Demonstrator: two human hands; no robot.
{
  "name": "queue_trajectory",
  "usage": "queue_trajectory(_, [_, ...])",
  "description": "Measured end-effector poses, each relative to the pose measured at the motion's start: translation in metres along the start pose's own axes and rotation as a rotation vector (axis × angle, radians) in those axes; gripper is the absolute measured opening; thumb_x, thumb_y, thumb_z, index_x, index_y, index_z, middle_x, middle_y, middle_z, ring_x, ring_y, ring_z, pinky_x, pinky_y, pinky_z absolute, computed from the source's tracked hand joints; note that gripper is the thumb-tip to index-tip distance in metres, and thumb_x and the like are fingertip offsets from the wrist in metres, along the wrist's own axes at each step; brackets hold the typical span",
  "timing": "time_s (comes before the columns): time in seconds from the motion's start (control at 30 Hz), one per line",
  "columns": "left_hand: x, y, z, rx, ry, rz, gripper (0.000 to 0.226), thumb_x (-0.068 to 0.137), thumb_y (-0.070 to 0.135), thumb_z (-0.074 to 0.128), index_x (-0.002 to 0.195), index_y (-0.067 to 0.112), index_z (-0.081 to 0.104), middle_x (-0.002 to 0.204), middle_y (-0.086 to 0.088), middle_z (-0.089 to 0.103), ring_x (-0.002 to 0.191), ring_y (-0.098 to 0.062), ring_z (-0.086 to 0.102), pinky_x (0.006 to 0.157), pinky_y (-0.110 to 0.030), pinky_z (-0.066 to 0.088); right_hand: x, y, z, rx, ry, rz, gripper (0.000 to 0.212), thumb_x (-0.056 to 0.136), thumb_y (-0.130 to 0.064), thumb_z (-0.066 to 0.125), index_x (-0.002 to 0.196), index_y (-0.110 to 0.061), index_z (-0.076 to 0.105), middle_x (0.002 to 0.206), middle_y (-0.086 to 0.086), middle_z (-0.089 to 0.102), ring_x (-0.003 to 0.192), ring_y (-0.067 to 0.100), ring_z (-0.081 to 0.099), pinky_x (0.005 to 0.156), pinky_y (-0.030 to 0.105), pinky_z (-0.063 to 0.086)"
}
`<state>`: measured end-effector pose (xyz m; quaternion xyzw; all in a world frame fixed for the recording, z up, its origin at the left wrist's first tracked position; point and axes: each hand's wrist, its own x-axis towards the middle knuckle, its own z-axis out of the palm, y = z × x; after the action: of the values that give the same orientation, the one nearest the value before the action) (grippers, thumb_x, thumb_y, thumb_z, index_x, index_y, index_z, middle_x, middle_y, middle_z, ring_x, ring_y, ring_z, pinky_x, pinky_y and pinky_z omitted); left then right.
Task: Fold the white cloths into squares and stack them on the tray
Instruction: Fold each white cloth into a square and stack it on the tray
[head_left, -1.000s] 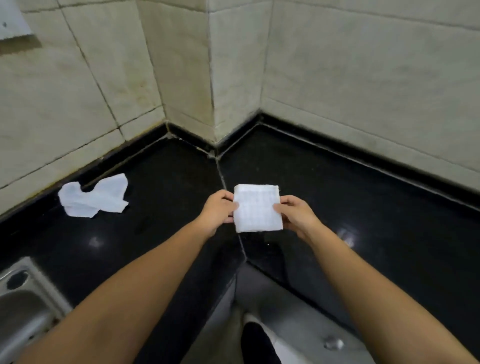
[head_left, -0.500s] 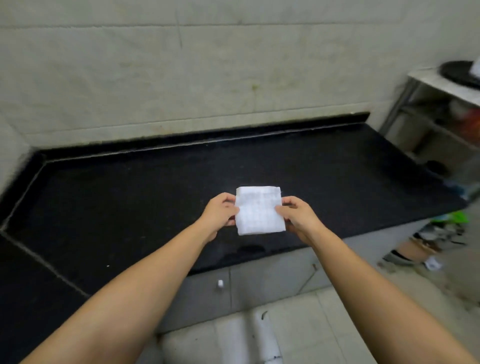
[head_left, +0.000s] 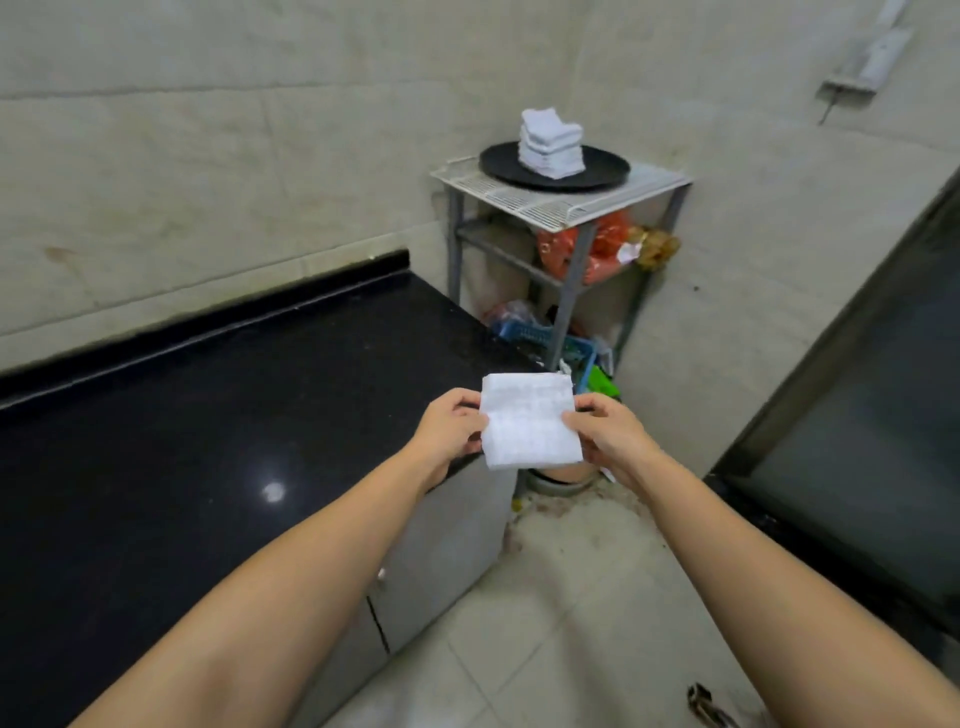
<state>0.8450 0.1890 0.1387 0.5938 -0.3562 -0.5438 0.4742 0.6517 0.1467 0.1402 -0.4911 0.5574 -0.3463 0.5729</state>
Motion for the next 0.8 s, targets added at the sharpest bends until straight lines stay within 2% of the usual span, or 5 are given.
queue_trajectory(0.07, [0.029, 0.016, 0.031, 0.005, -0.028, 0.015, 0.020, 0.087, -0.008, 0.051, 0.096, 0.009, 0.058, 0.085, -0.009, 0.063, 0.073, -0.017, 0.061, 0.057, -0.024, 0.053, 0.022, -0.011, -0.031, -0.006, 0.044, -0.024, 0.017, 0.089, 0.000, 0.058, 0.079, -0.013, 0.056, 0.088, 0.014, 0.059, 0.070, 0.023, 0.057, 0.066, 0.034, 0.047])
queue_trajectory(0.13, [0.057, 0.032, 0.054, 0.012, -0.053, 0.033, 0.020, 0.088, -0.007, 0.051, 0.101, 0.007, 0.058, 0.089, -0.009, 0.063, 0.076, -0.018, 0.061, 0.061, -0.026, 0.053, 0.047, -0.024, -0.055, -0.037, 0.073, -0.040, 0.014, 0.090, -0.004, 0.058, 0.081, -0.014, 0.057, 0.084, 0.010, 0.059, 0.068, 0.021, 0.056, 0.058, 0.029, 0.047])
queue_trajectory(0.37, [0.187, 0.105, 0.103, 0.009, -0.087, 0.144, 0.021, 0.087, -0.003, 0.052, 0.105, 0.005, 0.058, 0.092, -0.009, 0.061, 0.070, -0.016, 0.059, 0.054, -0.024, 0.050, 0.171, -0.099, -0.108, -0.038, 0.112, -0.148, 0.014, 0.090, -0.009, 0.060, 0.081, -0.020, 0.059, 0.090, 0.006, 0.063, 0.067, 0.015, 0.057, 0.057, 0.026, 0.045])
queue_trajectory(0.57, [0.296, 0.197, 0.120, -0.032, -0.067, 0.229, 0.017, 0.084, -0.008, 0.052, 0.089, 0.008, 0.057, 0.073, -0.010, 0.058, 0.051, -0.015, 0.054, 0.044, -0.023, 0.043, 0.297, -0.184, -0.126, -0.017, 0.121, -0.237, 0.011, 0.086, -0.007, 0.064, 0.082, -0.018, 0.064, 0.101, 0.011, 0.067, 0.089, 0.026, 0.064, 0.082, 0.040, 0.053])
queue_trajectory(0.8, [0.400, 0.274, 0.122, -0.116, 0.002, 0.248, 0.019, 0.088, -0.007, 0.053, 0.102, 0.004, 0.057, 0.082, -0.008, 0.061, 0.064, -0.014, 0.057, 0.045, -0.019, 0.048, 0.418, -0.266, -0.133, -0.054, -0.007, -0.287, 0.011, 0.090, -0.008, 0.059, 0.088, -0.019, 0.062, 0.084, 0.003, 0.065, 0.070, 0.016, 0.060, 0.055, 0.025, 0.046])
